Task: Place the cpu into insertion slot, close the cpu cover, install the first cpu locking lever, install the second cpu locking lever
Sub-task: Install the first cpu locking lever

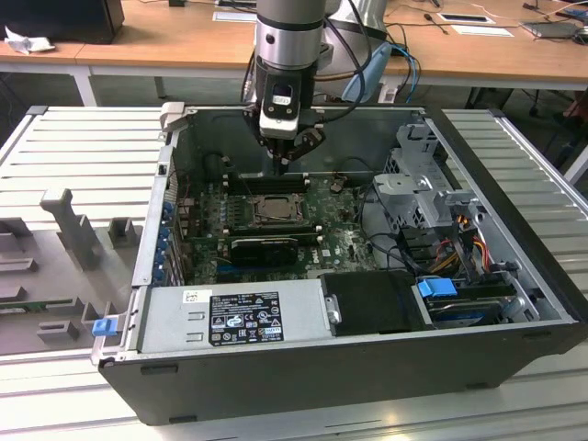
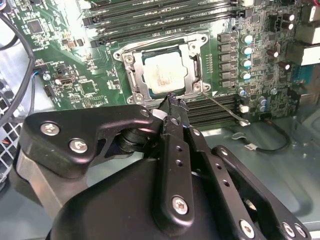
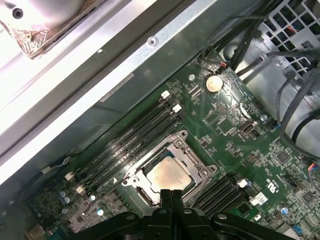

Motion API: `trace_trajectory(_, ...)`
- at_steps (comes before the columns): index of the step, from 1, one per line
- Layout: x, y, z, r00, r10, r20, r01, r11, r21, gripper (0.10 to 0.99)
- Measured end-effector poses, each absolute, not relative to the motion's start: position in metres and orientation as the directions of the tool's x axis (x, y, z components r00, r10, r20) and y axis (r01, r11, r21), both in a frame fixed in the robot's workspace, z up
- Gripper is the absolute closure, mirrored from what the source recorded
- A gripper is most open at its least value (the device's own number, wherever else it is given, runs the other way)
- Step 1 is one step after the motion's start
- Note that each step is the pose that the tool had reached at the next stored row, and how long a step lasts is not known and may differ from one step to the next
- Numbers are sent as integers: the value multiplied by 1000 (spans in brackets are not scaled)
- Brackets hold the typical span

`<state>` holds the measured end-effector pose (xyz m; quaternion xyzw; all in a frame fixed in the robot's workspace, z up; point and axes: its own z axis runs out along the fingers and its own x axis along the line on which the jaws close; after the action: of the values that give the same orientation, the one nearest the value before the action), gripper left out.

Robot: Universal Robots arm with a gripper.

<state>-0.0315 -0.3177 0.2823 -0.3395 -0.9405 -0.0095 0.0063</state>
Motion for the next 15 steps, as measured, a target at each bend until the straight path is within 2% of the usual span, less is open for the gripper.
trace_trajectory(15,-31,-318,282,-835,550,18,550,835,14,980)
